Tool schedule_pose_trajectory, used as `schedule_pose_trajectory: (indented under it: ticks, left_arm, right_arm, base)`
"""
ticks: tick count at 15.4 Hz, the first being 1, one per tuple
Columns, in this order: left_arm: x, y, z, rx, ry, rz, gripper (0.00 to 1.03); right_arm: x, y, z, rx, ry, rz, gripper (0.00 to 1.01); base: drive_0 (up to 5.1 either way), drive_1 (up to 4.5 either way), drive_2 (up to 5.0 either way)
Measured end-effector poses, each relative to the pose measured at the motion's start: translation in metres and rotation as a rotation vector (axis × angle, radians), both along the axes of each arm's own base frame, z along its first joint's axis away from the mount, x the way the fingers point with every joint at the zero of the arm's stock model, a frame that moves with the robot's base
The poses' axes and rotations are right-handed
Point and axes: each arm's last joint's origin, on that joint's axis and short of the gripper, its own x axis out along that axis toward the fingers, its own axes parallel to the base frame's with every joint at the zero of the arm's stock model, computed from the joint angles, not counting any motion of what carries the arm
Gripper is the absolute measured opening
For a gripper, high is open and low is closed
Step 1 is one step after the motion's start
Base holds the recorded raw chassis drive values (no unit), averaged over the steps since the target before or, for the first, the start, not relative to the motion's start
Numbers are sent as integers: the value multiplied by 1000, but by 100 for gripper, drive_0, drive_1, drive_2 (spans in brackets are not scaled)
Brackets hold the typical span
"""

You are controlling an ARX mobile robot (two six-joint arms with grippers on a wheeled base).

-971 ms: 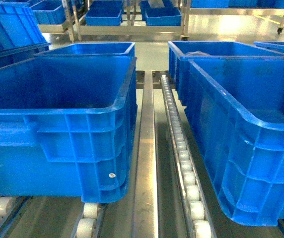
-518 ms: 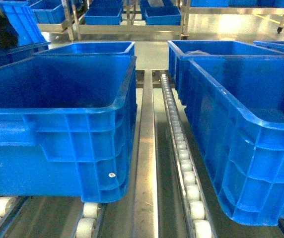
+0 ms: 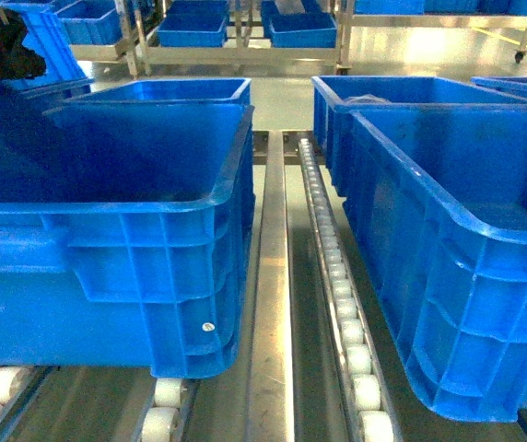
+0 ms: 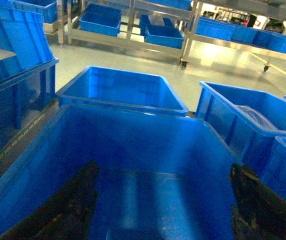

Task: Sort blue parts and orange caps into right shelf containers

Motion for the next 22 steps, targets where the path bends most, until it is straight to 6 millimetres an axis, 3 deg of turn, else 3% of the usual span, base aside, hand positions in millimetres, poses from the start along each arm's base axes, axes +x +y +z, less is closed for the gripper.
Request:
schedule_pose_trajectory:
  ticks: [1,2,5,6,8,12,13,15,17,22]
  left_arm:
    - [-4,3,-3,-4,8,-9,86]
    - [-14,16,-17,-18,44,1,97]
    - [-31,30,-27,-2,31,63,95]
    - [-41,28,-30,61,-12,83,83]
    - [-71,21,-36,119,-13,75,58]
    - [-113,9,-43,138,-7,73,7]
    - [-122,10,-46,136,-50,82,2]
    - [-138,10,-60,139,26,76,2]
    - [-149,10,-52,138,-19,80,2]
    - [-174,10,-52,137,-15,79,2]
  right_arm:
    - [-1,-1,-1,3,-5,-3,79]
    - [-3,-5,-13,-5,32,-34,100]
    - [-2,-6,-15,-33,16,-73,97]
    - [-13,-8,-18,-32,-74,-130,83]
    - [-45,-9,-30,-33,-65,-140,57]
    - [-89,-9,-39,-33,-67,-140,5]
    - [-98,-9,-40,-33,-68,-140,1]
    - [-112,-9,-43,-30,-110,-141,1]
    - [-126,-9,-58,-35,-35,-140,1]
    - [-149,-9,-52,-33,-65,-140,1]
  base:
    - [0,0,0]
    - [0,0,0]
    - [0,0,0]
    - [0,0,0]
    - [0,0,0]
    - [0,0,0]
    - [0,0,0]
    - [0,0,0]
    - [0,0,0]
    - [0,0,0]
